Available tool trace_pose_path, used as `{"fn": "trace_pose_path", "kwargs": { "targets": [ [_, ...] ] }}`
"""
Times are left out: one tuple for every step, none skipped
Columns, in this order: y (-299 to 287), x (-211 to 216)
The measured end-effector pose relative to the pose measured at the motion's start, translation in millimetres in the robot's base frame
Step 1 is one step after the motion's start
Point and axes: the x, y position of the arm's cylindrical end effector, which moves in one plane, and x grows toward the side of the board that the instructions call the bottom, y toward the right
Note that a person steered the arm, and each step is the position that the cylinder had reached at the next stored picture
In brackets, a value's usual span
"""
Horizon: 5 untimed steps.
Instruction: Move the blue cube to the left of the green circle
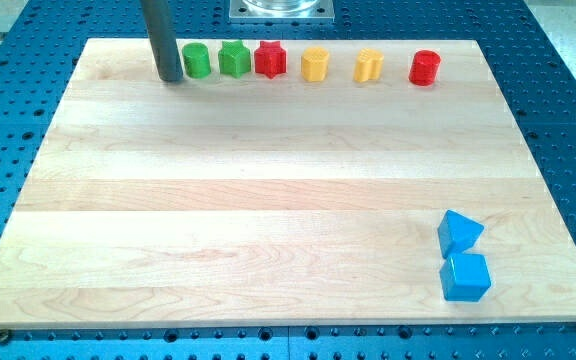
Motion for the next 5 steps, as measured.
{"fn": "trace_pose_path", "kwargs": {
  "targets": [
    [-8.7,-19.2],
    [-7.9,-24.9],
    [-60.3,-24.9],
    [-5.7,39.7],
    [111.7,98.7]
  ]
}}
